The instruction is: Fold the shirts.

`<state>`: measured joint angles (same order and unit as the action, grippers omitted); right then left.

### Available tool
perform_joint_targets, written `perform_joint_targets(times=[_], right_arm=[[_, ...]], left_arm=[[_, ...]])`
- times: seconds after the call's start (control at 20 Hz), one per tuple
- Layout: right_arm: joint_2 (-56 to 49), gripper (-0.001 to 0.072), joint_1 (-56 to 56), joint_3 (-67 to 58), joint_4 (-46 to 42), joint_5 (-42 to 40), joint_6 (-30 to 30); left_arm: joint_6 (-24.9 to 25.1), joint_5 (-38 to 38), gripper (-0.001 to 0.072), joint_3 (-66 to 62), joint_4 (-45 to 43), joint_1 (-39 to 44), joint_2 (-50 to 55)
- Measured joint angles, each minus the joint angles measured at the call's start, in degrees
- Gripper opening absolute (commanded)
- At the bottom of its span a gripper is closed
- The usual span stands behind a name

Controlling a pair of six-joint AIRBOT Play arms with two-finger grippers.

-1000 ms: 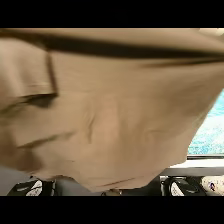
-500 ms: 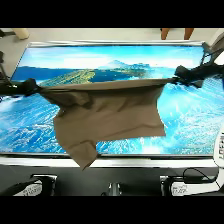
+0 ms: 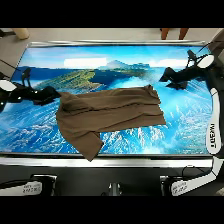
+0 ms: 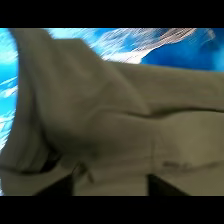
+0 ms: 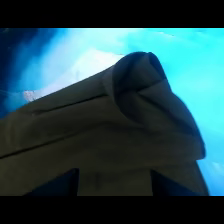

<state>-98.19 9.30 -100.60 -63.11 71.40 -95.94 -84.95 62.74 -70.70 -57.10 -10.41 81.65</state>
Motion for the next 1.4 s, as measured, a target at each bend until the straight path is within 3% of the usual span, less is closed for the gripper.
perform_joint_targets(times=[0.2, 0.35, 0.45, 0.55, 0.65, 0.8, 0.85, 1.0, 1.05, 1.4], right_arm=[[1.09, 0.043, 5.97, 0.52, -5.18, 13.9, 2.56], [1.49, 0.0429, 8.59, 4.35, -6.69, 20.59, 3.48], [1.6, 0.0429, 9.16, 6.21, -7.17, 22.82, 4.04], [1.73, 0.0432, 9.44, 7.28, -7.26, 24.15, 4.5], [1.73, 0.0503, 9.53, 7.85, -7.39, 24.72, 4.68], [1.73, 0.0509, 9.68, 8.66, -8.28, 25.33, 4.9], [1.75, 0.0509, 9.68, 9.31, -8.66, 25.31, 4.92], [1.75, 0.0509, 9.68, 13.25, -9.16, 24.02, 5.25], [1.75, 0.0509, 9.68, 15.1, -9.07, 23.04, 5.6], [1.11, 0.0508, 9.68, 26.49, -4.22, 12.52, 9.46]], left_arm=[[1.18, 9.53, 0.0331, 6.29, -3.43, -5.88, -5.29], [2.86, 11.06, 0.0331, 19.52, -4.15, -7.85, -12.02], [4.04, 9.2, 0.0336, 27.56, -2.69, -8.5, -15.04], [5.33, 6.38, 0.0403, 33.29, 0.22, -8.33, -16.59], [6.05, 3.74, 0.0402, 36.7, 2.01, -7.13, -17.09], [6.05, -0.39, 0.0395, 39.06, 3.63, -4.2, -16.68], [5.62, -1.92, 0.0367, 39.43, 4.04, -3.13, -16.39], [3.85, -5.29, 0.0079, 40.04, 4.59, -0.5, -15.69], [3.39, -6.12, 0.0026, 40.15, 4.76, -0.07, -15.63], [2.43, -8.28, 0.0026, 40.35, 5.07, 1.11, -15.52]])
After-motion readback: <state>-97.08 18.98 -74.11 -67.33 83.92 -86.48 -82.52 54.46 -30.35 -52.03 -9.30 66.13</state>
